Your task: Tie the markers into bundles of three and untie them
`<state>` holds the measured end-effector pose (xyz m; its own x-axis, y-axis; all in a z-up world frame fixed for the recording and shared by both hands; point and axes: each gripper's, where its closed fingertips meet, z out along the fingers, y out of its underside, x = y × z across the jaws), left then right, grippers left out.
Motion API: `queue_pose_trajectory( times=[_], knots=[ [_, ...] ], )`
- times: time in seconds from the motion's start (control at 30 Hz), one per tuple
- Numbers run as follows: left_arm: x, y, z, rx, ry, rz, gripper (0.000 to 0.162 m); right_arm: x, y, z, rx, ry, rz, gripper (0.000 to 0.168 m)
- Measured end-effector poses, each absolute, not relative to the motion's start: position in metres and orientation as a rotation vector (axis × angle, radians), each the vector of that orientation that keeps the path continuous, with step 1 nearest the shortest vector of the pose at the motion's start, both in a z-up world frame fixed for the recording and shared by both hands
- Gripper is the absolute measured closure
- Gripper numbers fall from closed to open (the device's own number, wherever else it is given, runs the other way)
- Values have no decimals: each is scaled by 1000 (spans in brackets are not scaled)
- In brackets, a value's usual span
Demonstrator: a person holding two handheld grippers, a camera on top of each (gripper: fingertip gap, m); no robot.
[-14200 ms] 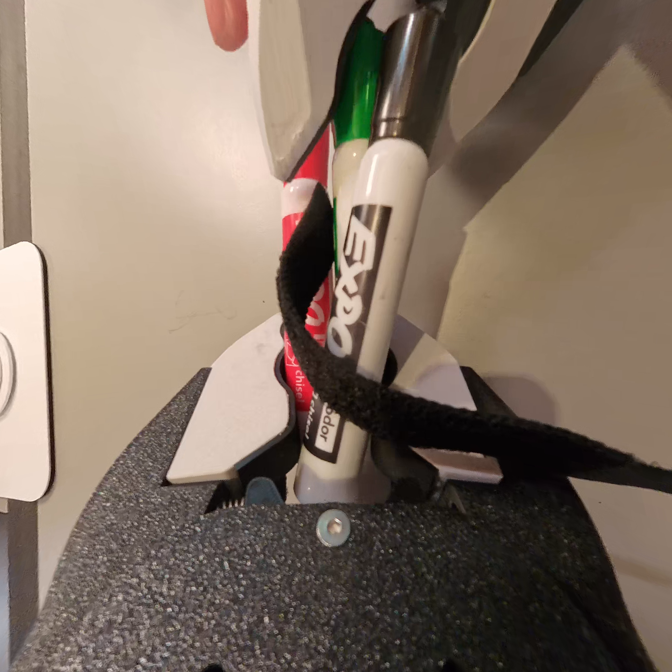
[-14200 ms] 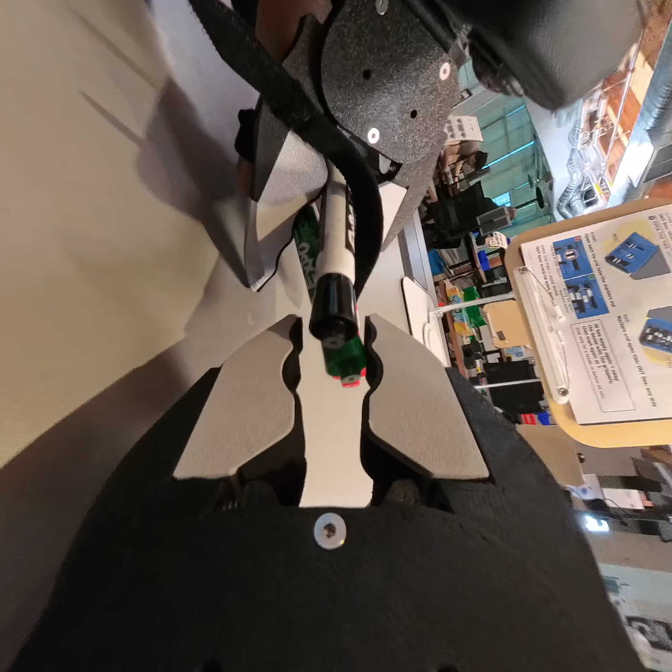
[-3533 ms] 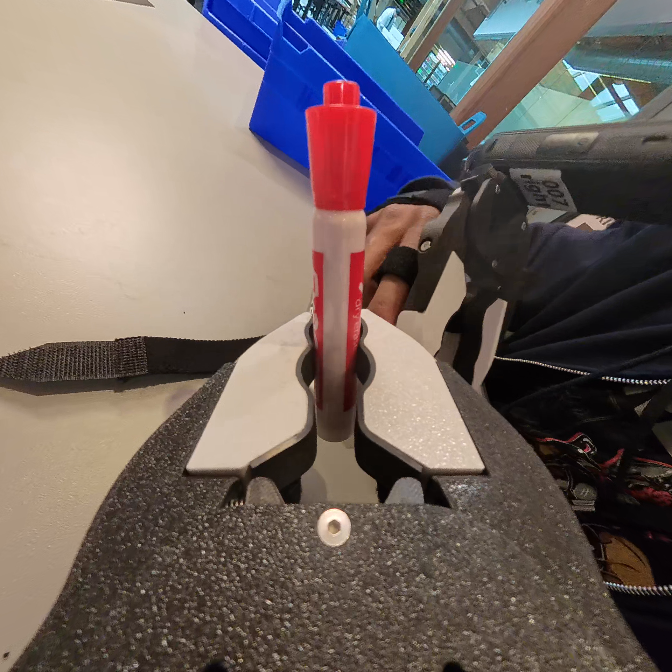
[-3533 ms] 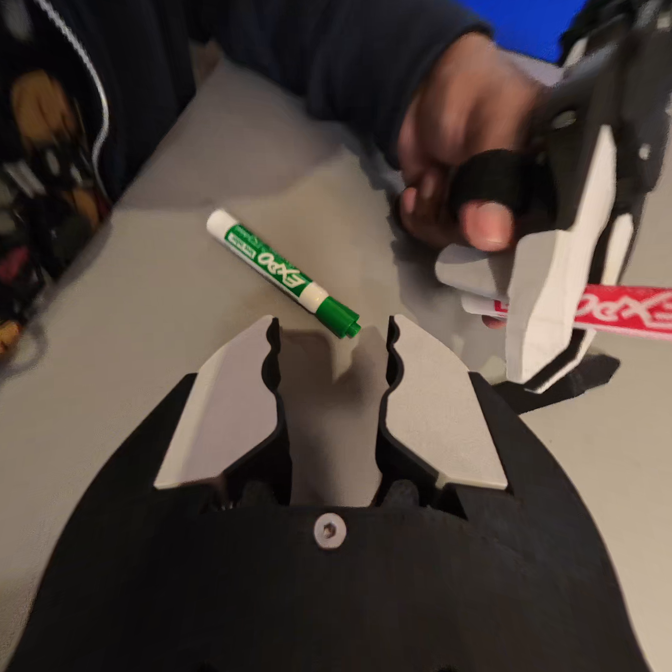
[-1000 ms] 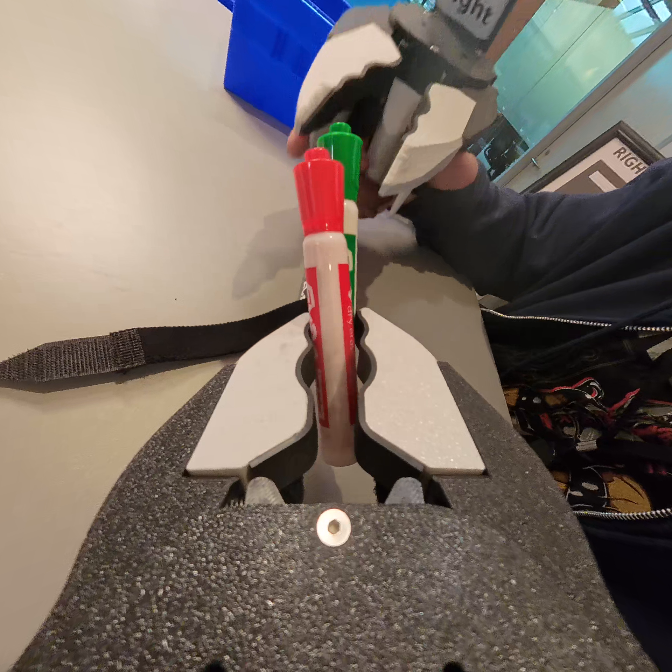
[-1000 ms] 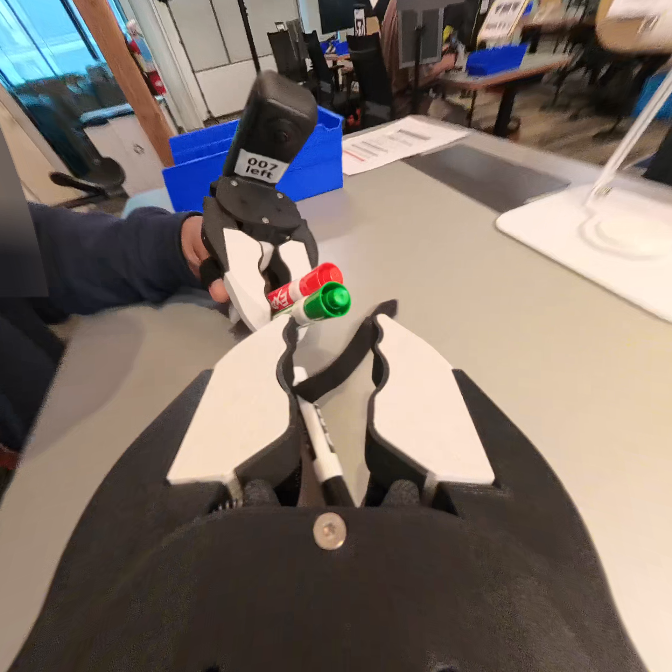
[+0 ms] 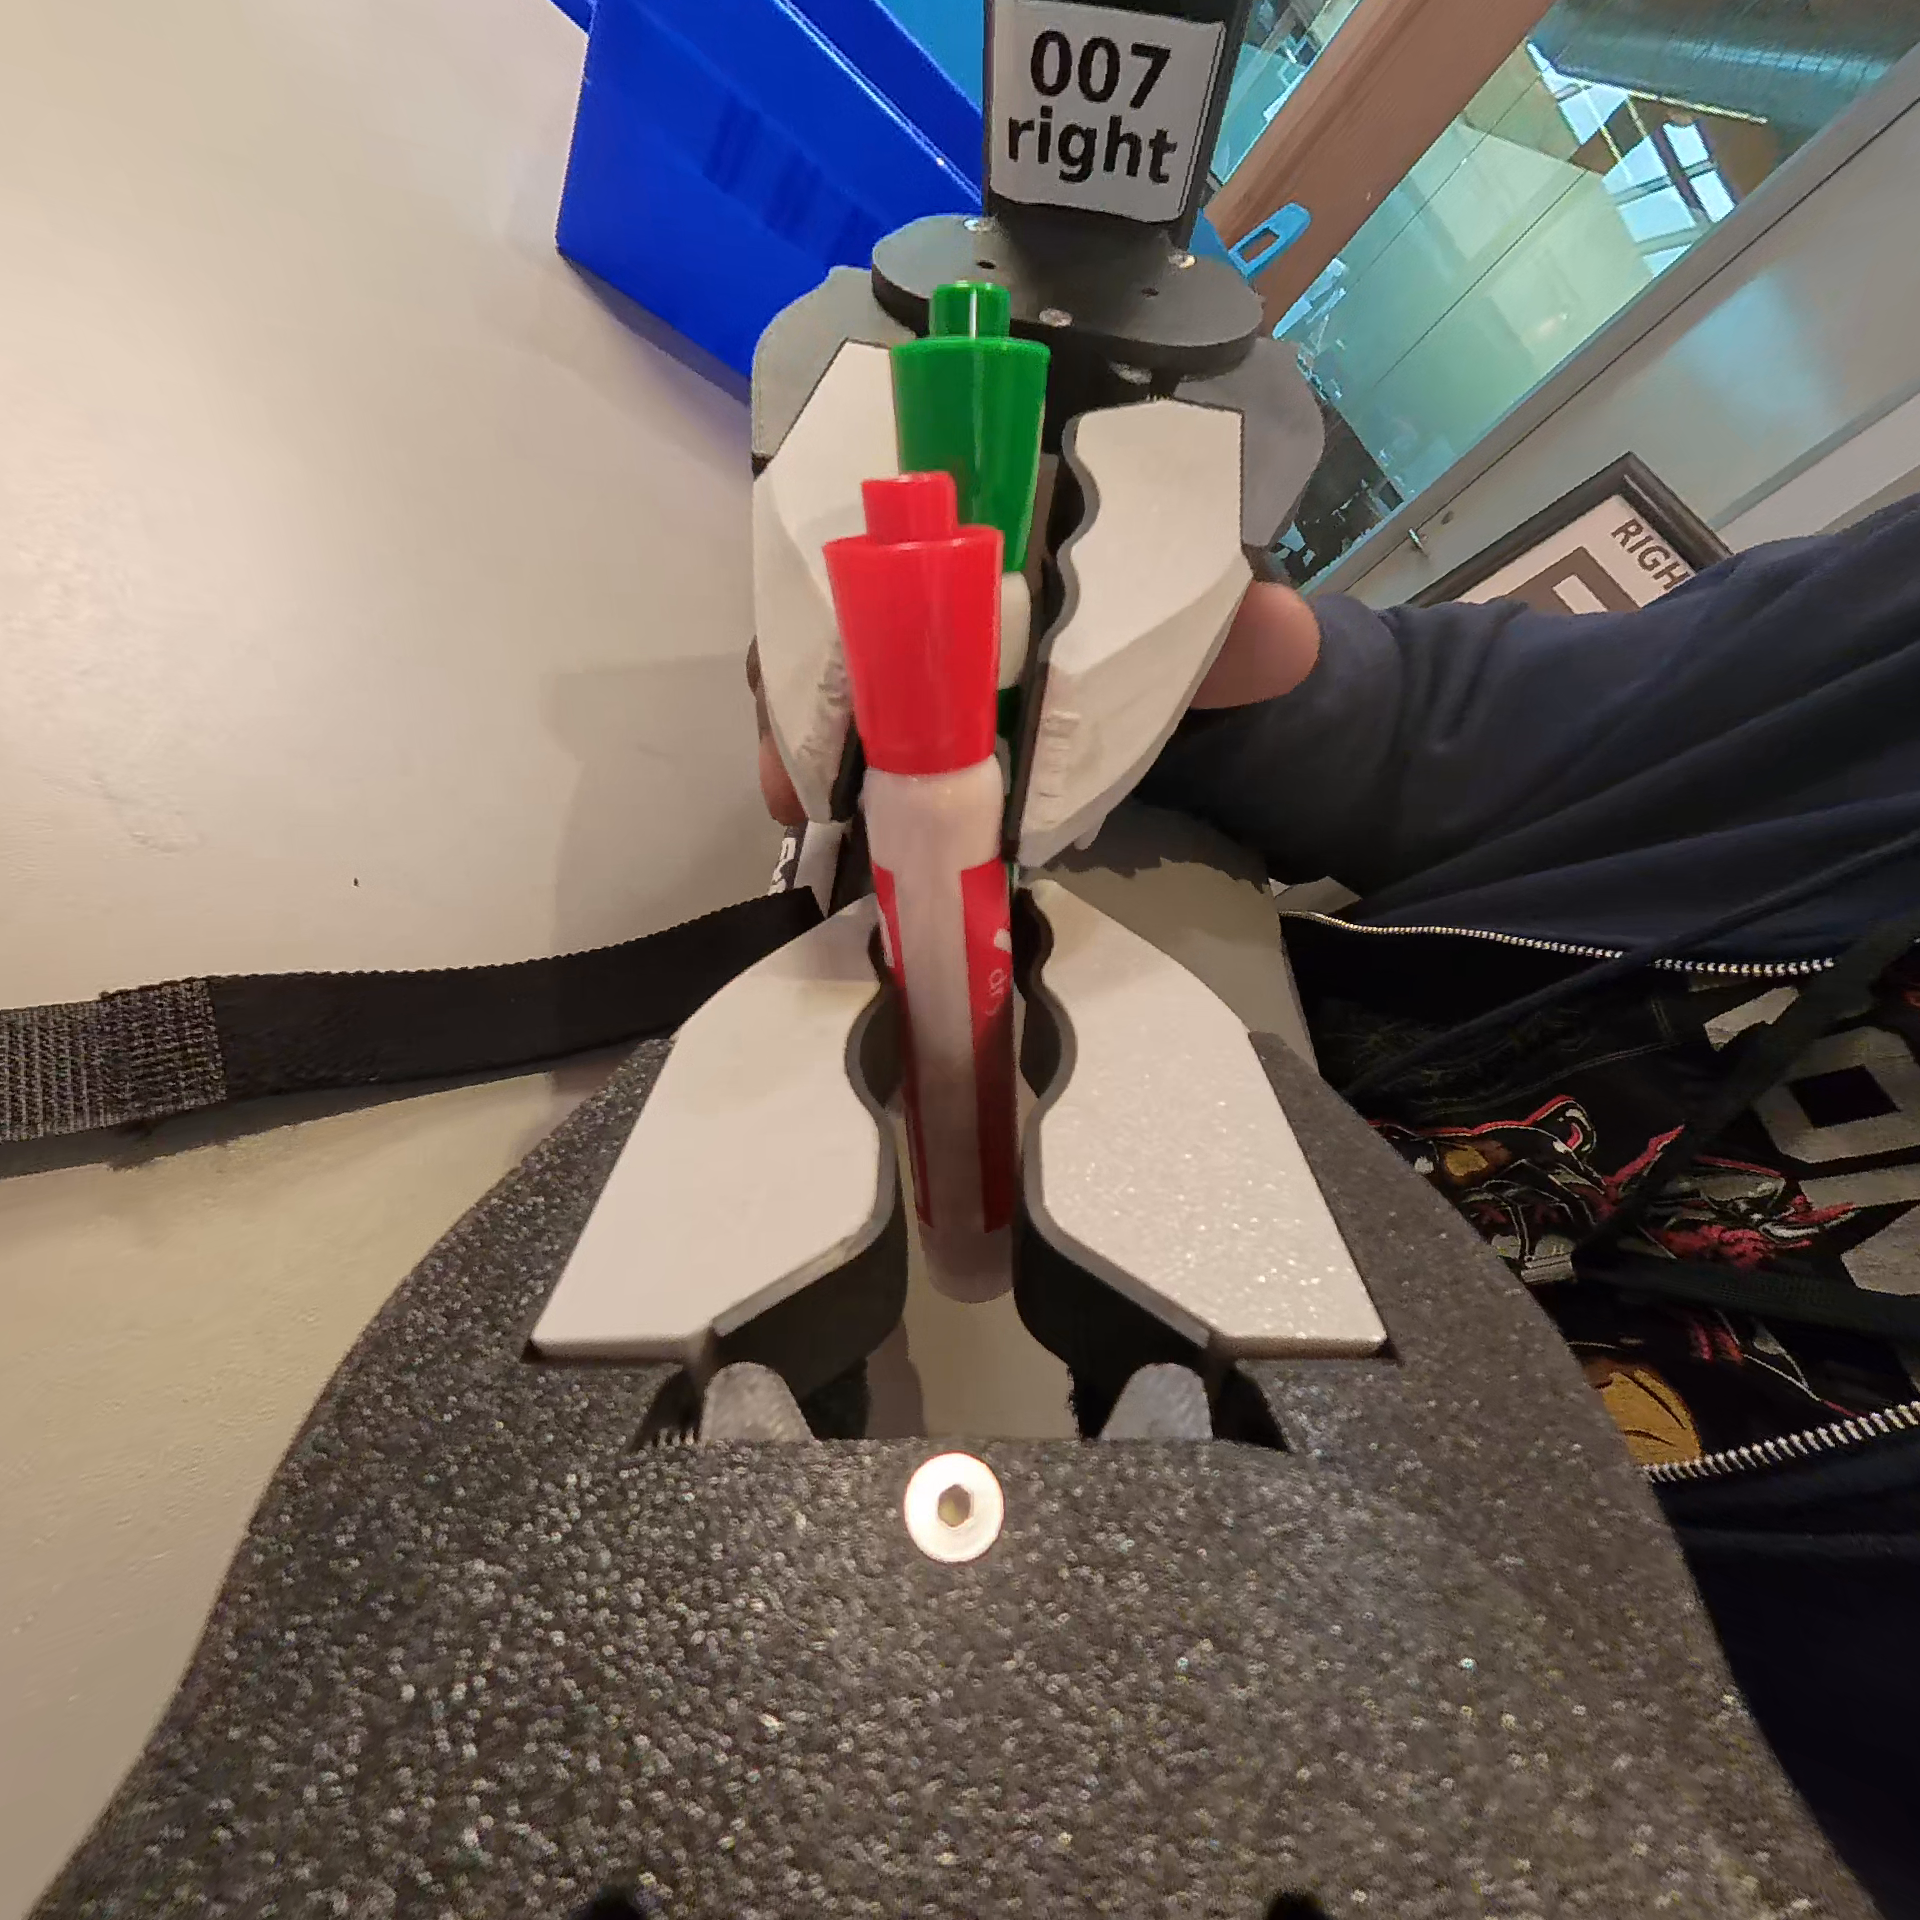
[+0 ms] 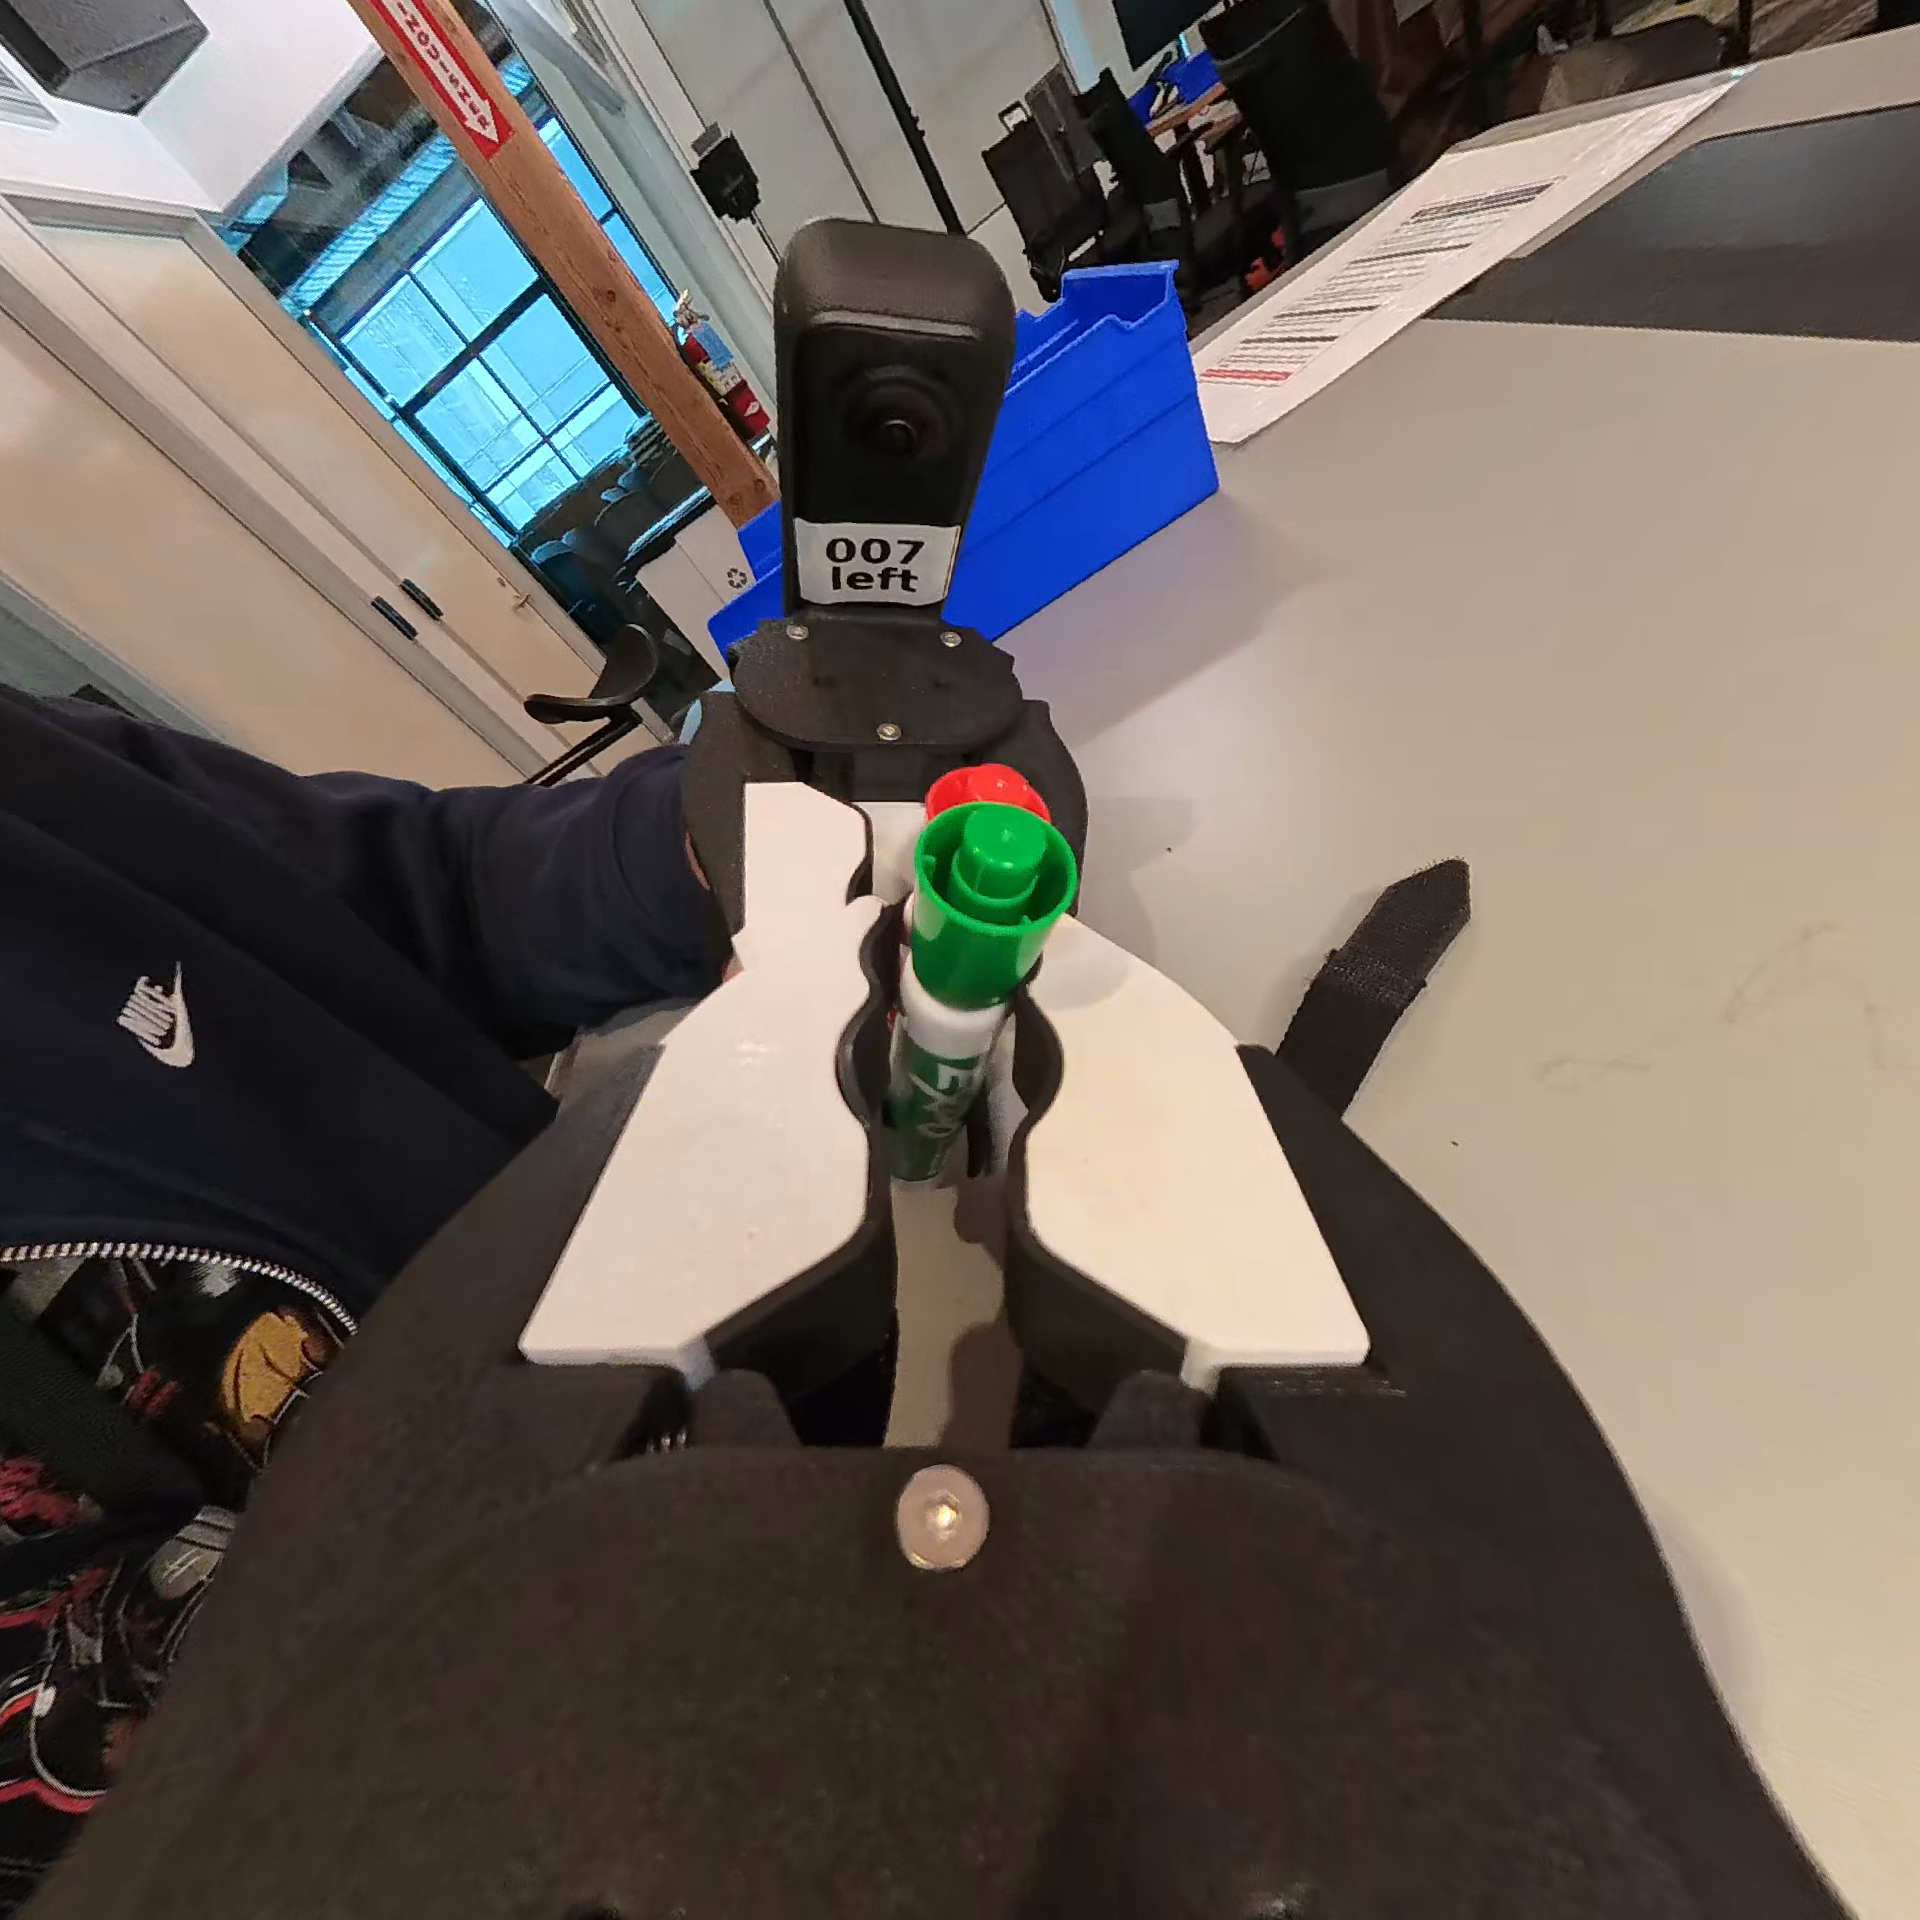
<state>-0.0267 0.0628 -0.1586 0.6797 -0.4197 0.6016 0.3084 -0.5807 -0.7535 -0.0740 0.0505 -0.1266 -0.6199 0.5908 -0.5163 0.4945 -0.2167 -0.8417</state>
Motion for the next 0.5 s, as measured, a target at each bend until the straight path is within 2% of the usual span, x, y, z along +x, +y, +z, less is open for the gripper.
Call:
queue_pose_trajectory(
  times=[0.5],
  knots=[
    [-26, 64, -157, -1927, 93, -992, 143, -78, 71, -106, -1349, -1757, 2061, 151]
  ],
)
